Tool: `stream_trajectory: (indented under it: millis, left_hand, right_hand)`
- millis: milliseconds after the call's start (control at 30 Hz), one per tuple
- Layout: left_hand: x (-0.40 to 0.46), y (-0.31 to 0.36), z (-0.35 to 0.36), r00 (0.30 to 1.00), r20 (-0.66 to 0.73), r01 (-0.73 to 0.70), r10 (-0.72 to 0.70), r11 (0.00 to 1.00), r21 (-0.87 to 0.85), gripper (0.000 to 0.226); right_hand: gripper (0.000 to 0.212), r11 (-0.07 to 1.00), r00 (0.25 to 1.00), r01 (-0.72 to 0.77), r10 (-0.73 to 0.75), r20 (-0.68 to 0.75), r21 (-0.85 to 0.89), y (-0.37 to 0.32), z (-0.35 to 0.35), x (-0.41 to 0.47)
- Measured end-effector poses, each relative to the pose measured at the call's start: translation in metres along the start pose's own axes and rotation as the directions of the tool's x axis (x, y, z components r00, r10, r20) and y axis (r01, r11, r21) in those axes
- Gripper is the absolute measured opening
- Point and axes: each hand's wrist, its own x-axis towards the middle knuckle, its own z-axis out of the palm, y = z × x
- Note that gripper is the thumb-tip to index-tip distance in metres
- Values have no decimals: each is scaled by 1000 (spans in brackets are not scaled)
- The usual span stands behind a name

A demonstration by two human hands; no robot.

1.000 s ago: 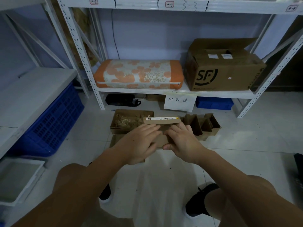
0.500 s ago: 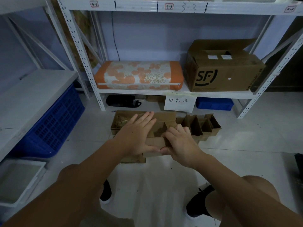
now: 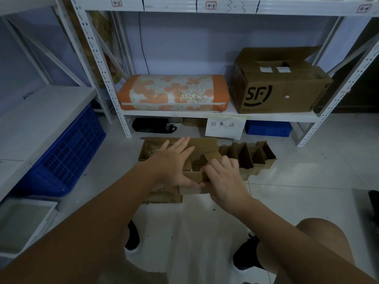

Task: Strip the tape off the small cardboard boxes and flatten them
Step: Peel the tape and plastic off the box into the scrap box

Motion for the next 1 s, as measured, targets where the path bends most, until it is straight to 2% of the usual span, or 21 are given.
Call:
stream_trajectory:
  millis: [100, 200, 300, 467, 600, 767, 933, 1000]
  left_hand:
    - [-2, -1, -3, 996, -89, -15, 3, 991, -133, 120]
    - [-2, 2, 0, 939, -344, -32, -26, 986, -163, 92]
    - [0, 8, 2, 895, -437, -17, -88, 973, -231, 66]
    - [6, 7, 1, 896, -373, 58, -240, 897, -438, 38]
    - [10, 2, 4, 878, -338, 92, -339, 813, -575, 34]
    - [10, -2, 3, 886, -271, 123, -376, 754, -646, 33]
    - [7, -7, -6, 912, -174, 87, -372, 590, -803, 28]
    - [5, -7, -7, 927, -116, 114, -357, 562, -819, 30]
  right_hand:
    - [26, 999, 998, -39, 40, 47, -31, 4, 1, -1]
    - [31, 998, 994, -47, 51, 101, -39, 9, 1, -4]
    - [30, 1000, 992, 17, -15, 127, -19, 8, 1, -4]
    - [30, 997, 994, 76, -74, 80, -11, 2, 3, -6]
    - [29, 995, 993, 99, -100, 62, 7, 1, 4, -8]
    - [27, 992, 990, 122, -123, 66, 25, -2, 4, -11]
    - [28, 989, 989, 147, -148, 31, 30, 2, 3, -17]
    - [28, 987, 987, 157, -158, 16, 32, 2, 2, -17]
